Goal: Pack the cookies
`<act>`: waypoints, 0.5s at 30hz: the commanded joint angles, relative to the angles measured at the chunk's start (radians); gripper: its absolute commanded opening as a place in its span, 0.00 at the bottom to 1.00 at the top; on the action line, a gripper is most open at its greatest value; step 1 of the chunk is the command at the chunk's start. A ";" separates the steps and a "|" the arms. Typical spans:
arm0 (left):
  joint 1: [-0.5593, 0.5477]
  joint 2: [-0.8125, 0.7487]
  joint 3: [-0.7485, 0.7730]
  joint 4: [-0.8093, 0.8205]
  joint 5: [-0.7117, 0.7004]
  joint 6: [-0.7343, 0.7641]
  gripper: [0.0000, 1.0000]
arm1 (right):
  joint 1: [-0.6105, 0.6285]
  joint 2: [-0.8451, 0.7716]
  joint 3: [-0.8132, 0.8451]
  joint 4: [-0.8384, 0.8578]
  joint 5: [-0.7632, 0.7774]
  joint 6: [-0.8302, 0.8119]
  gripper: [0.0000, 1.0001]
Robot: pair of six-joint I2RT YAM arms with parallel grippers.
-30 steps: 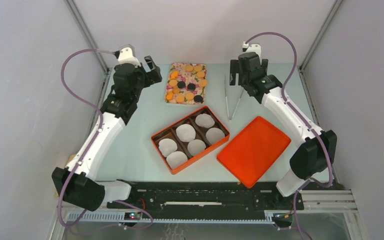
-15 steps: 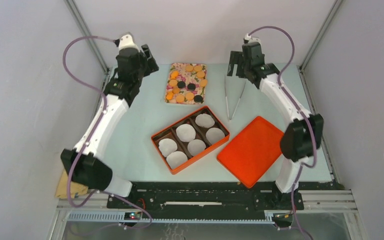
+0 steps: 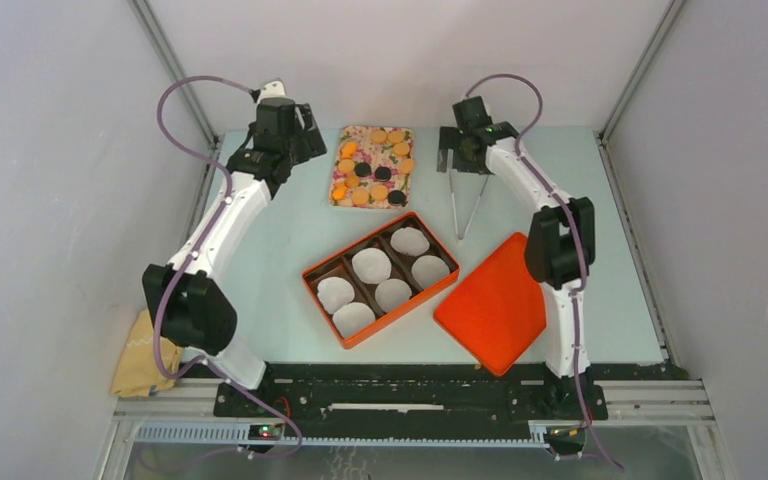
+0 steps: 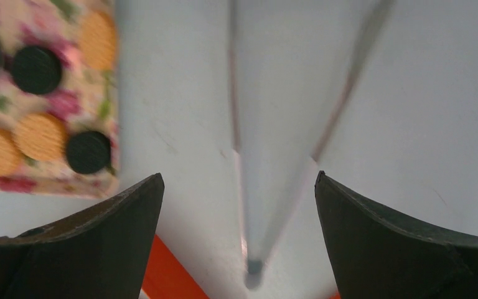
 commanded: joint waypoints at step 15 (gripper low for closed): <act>0.004 0.342 0.210 -0.037 0.200 -0.148 0.70 | 0.079 0.085 0.177 -0.098 0.081 -0.002 0.99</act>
